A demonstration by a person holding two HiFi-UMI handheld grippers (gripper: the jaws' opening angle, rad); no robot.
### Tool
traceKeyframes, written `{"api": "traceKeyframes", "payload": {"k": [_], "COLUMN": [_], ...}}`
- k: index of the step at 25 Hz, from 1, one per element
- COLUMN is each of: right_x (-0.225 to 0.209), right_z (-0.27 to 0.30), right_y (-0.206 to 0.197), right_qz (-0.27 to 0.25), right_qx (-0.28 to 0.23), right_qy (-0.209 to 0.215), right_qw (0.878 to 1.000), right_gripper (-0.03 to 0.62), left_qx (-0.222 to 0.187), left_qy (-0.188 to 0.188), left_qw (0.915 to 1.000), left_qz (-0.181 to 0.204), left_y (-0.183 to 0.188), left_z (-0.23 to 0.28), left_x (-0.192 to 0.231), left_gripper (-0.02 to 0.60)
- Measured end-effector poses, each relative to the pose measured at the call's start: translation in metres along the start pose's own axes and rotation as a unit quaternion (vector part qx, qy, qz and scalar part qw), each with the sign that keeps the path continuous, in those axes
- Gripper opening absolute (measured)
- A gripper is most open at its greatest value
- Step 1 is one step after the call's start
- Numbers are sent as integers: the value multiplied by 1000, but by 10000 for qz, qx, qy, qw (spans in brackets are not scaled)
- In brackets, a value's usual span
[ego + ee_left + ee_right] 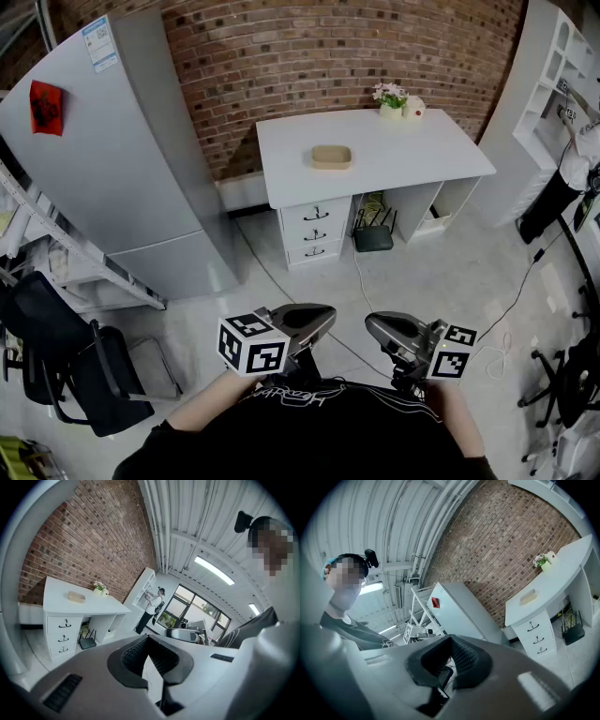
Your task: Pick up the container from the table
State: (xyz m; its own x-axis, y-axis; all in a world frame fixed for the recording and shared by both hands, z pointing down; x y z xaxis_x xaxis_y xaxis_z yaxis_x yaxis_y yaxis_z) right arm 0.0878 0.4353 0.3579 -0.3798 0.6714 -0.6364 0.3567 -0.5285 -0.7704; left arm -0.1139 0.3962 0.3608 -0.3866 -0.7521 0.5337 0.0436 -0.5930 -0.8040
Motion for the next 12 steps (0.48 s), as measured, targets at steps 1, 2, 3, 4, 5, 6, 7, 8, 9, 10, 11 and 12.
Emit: {"api": "traceKeyframes", "payload": {"k": [1,2,3,4,5,6,7,8,9,10,11,12], "right_x": [-2,-3,-5,-7,-9,-11,-13,-15,-16,-18,-20,-22], "right_z": [1,2,3,4,6,7,8,10,11,13,14,17], "right_y": [1,2,3,4,5,6,6,5,5,5,5,5], "right_qz": [-7,-13,-18,-18,-10,11,43,79,111,140,171,207], "right_qx": [1,1,-2,-7,-11,-10,-1,13,29,40,43,35], "right_qy": [-22,-43,-60,-72,-79,-85,-91,-98,-107,-115,-118,-108], "right_qw": [10000,10000,10000,10000,10000,10000,9999,9999,9999,9998,9998,9997], "right_gripper": [3,3,3,3,3,3,3,3,3,3,3,3], "left_qx": [2,5,11,19,30,42,57,73,90,106,123,143], "left_qy": [-13,-25,-37,-46,-51,-53,-54,-57,-59,-61,-61,-58], "left_qw": [10000,10000,10000,10000,10000,10000,10000,9999,9999,9999,9999,9998], "left_qz": [0,0,0,-2,-8,-18,-36,-55,-73,-86,-95,-103], "left_y": [1,2,3,4,5,5,5,5,5,6,7,9], "left_z": [1,2,3,3,4,5,7,8,9,10,10,11], "left_x": [2,3,5,7,9,11,13,15,17,19,21,24], "left_gripper": [3,3,3,3,3,3,3,3,3,3,3,3]}}
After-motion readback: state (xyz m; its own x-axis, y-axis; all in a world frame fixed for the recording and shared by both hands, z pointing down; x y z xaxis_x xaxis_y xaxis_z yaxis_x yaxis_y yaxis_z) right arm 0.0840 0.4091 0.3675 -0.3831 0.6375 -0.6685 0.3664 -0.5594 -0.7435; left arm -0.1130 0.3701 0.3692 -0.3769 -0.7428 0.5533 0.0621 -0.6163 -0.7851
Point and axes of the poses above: the fingertips, and each gripper's own axes: z forward along the fingers, x to its left, y out of its top, the point moved 8 cm from there along -z, backward along the fingers
